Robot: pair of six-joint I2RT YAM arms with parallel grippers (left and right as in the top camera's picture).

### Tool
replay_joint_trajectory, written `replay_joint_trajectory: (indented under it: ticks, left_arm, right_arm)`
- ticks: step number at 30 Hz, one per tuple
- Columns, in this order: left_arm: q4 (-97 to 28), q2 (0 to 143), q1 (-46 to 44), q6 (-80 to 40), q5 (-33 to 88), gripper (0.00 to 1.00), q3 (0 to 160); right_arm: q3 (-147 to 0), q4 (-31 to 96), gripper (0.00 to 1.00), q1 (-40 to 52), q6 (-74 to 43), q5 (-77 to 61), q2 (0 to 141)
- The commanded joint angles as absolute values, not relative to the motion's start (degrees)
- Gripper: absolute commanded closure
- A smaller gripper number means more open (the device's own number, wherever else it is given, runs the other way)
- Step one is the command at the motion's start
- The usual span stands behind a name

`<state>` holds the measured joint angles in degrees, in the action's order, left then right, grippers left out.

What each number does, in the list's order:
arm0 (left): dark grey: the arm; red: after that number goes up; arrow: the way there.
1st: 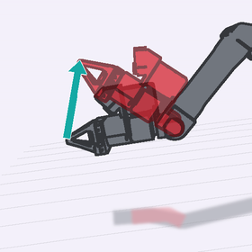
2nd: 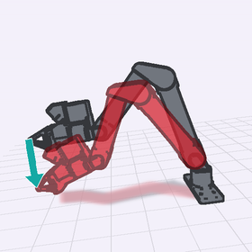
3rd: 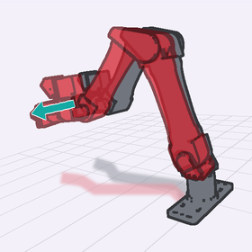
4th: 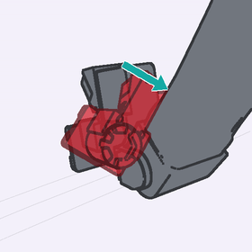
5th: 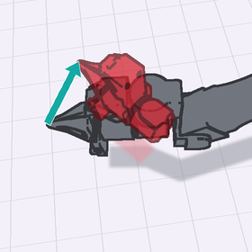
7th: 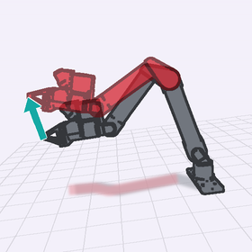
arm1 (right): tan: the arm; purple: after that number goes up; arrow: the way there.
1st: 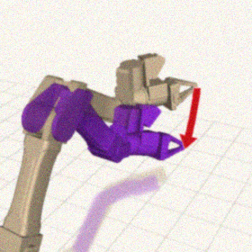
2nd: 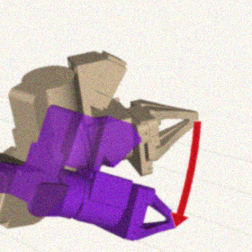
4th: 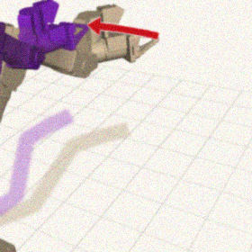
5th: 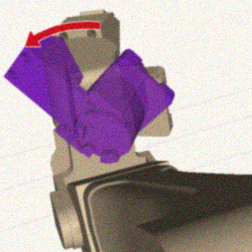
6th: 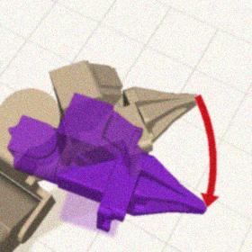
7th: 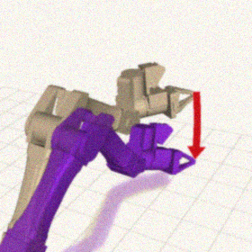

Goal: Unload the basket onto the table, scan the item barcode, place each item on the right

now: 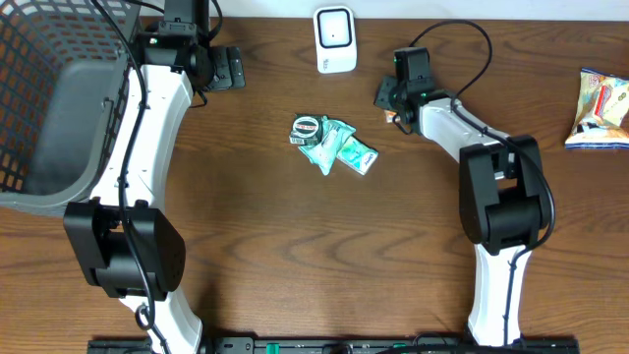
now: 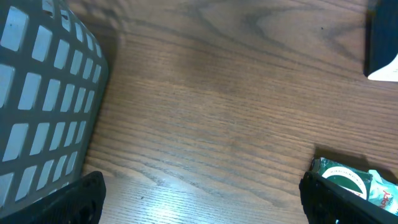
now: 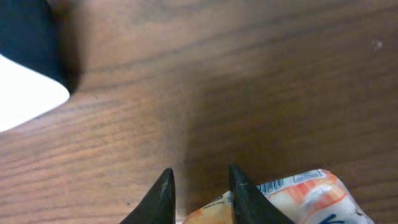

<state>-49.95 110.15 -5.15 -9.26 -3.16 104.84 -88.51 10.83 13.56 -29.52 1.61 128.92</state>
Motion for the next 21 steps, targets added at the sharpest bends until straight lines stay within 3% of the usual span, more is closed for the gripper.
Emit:
replay_joint_trajectory:
  ticks: [1, 5, 11, 15, 18, 21]
  left_arm:
    - [-50.13, 108.97, -5.15, -10.17, -3.68, 0.02, 105.54]
    - [-50.13, 108.97, -5.15, -10.17, -3.68, 0.02, 105.54]
    - [-50.13, 108.97, -5.15, -10.17, -3.68, 0.02, 105.54]
    - [-50.13, 108.97, -5.15, -10.17, -3.68, 0.02, 105.54]
    - [-50.13, 108.97, -5.15, -10.17, -3.70, 0.02, 105.54]
    - [-50.13, 108.97, -5.15, -10.17, -3.70, 0.02, 105.54]
  right_arm:
    - [-88.27, 15.07, 0.76, 13.89, -26.61, -2.26, 129.12]
    - [-88.29, 21.12, 0.75, 13.65, -21.54, -2.33, 125.91]
    - [-88.29, 31.20, 0.78, 13.58, 0.14, -2.31, 119.13]
    - [-88.29, 36.67, 0.80, 13.47, 2.44, -1.45, 114.78]
    - [-88.29, 39.05, 0.60, 13.17, -3.57, -1.45, 111.57]
    - [-88.29, 42.13, 0.53, 12.62, -7.14, 0.84, 108.64]
